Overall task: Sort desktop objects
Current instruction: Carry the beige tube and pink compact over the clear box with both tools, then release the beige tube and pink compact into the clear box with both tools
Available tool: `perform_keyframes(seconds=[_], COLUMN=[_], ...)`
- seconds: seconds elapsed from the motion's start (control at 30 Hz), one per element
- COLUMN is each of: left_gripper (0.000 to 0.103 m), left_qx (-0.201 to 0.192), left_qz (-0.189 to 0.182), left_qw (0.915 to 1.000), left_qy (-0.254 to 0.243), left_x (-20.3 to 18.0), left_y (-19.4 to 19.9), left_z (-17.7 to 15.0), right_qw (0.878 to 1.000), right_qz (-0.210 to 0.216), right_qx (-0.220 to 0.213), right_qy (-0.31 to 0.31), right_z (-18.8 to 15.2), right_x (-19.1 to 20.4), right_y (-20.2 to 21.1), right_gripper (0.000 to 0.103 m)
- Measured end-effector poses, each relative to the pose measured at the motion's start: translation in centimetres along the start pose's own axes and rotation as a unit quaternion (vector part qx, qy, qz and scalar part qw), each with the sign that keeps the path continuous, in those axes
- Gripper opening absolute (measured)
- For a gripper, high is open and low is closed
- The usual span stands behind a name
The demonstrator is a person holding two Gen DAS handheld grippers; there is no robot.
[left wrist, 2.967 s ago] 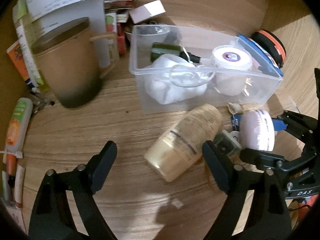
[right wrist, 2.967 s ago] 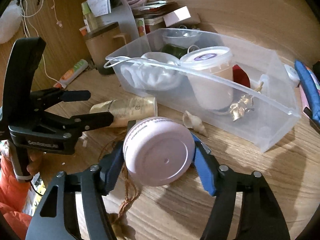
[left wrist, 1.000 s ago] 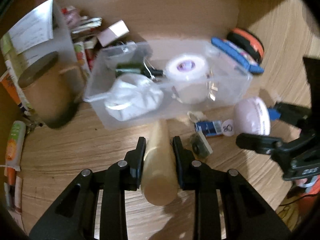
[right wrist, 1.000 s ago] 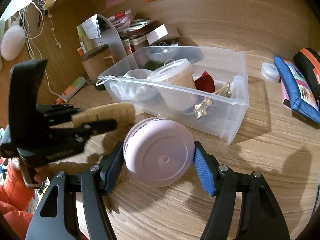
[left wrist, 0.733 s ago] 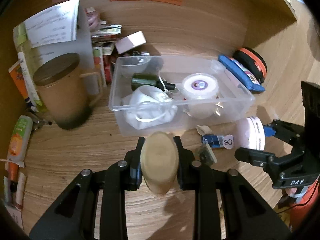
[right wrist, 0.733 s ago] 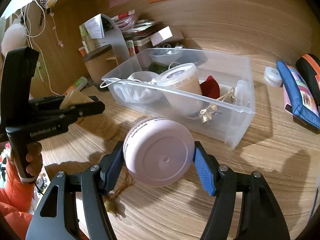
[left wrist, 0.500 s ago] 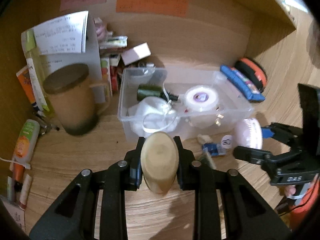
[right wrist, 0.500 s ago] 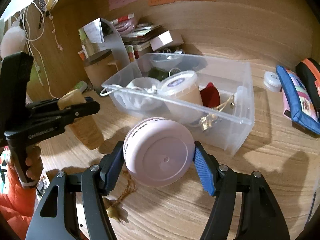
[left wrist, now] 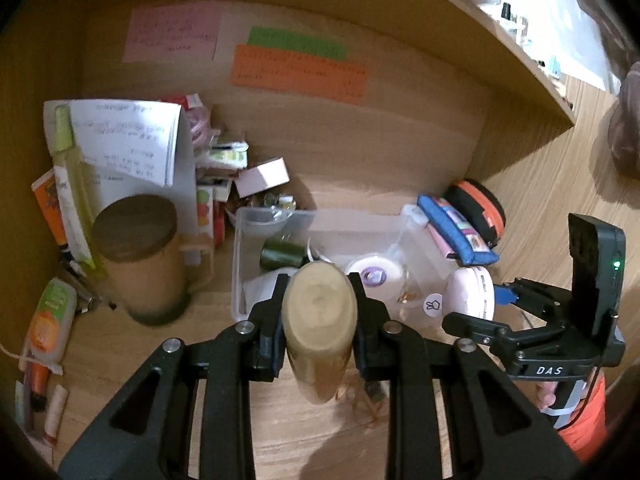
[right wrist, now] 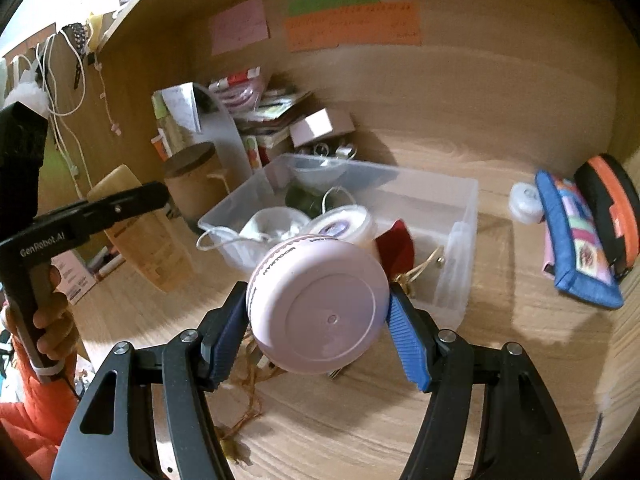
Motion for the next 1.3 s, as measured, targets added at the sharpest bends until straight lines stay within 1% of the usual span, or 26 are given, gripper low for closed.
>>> perform_keyframes(seconds=[0.17,0.33,0.43,0.53,0.67,0.8,0.93,1.13,1.23,1.3], left_gripper=[0.026,0.026,0.026,0.026,0.026,0.026,0.026,0.026,0.026,0.026], left_qx=[0.001,0.006,0.021,0.036,0.039,0.043,0.038,0.040,0.054,0.071], left_qz=[0.003,-0.009,-0.030,-0.025,-0.036,-0.036,-0.016,-0.015,-0.016,-0.013], left_qw=[1.0000,0.9999,0.9991,0.9989,0.9984,0.9982,0.9990,0.9990,0.9983,0.9973], left_qy=[-0.001,0.008,0.020,0.018,0.021,0.021,0.016,0.013,0.015,0.015], left_x=[-0.1,0.0,-0.1,-0.3,-0.6,-0.8,-1.1,-1.4,-1.2,-1.1], left_y=[-1.1,-2.2,-3.6,-5.5,-6.5,-7.6,-8.6,-9.8,-10.7,-11.8], left_z=[1.3,2.2,2.4,2.5,3.2,3.5,3.6,3.4,3.0,2.4], right_qw=[1.000,0.999,0.999,0.999,0.998,0.998,0.999,0.999,0.999,0.999], right_qz=[-0.014,-0.029,-0.035,-0.042,-0.045,-0.043,-0.043,-0.035,-0.034,-0.033], right_qx=[-0.009,-0.017,-0.019,-0.019,-0.015,-0.011,-0.004,0.012,0.018,0.020], right_qy=[-0.002,-0.007,-0.013,-0.020,-0.028,-0.033,-0.032,-0.031,-0.026,-0.022], right_z=[1.2,2.1,2.7,3.0,3.3,3.5,3.8,3.7,3.4,3.2], right_x=[-1.1,-2.5,-3.4,-4.4,-5.3,-6.1,-6.6,-6.9,-6.9,-6.8], right_y=[0.5,0.9,0.9,0.6,-0.1,-1.0,-2.3,-4.4,-5.2,-5.5], right_gripper=[0.063,0.063,0.063,0.063,0.063,0.063,0.063,0.063,0.063,0.063])
Point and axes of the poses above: each gripper's, at about its wrist camera, not at the fingertips, and y roughly against the way its jaws point, x to its left, z to its top, the point moved 8 cm from there along -y, roughly the way its jaws point, and after that the axes turned 4 degrees about y, right-handed, at the moved point
